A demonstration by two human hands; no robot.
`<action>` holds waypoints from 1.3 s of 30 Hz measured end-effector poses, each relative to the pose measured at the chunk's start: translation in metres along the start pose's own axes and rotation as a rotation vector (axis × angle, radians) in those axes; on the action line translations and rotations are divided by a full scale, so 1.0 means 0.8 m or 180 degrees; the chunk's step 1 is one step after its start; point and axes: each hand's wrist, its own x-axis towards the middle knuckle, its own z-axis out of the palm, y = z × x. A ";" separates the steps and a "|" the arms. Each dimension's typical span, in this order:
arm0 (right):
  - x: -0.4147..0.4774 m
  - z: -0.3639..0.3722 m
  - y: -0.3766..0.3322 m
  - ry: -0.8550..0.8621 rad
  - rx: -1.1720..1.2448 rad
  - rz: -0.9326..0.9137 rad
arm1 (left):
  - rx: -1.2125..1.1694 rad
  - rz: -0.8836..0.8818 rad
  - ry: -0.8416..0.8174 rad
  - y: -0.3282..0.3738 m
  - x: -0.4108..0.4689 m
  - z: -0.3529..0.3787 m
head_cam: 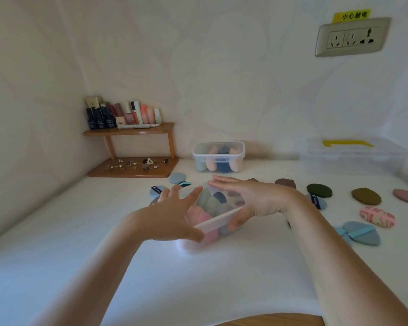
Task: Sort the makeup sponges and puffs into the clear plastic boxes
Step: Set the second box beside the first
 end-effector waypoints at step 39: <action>-0.134 -0.033 0.180 0.1646 -0.0400 0.2199 | -0.0385 0.0827 0.0807 0.200 0.225 -0.121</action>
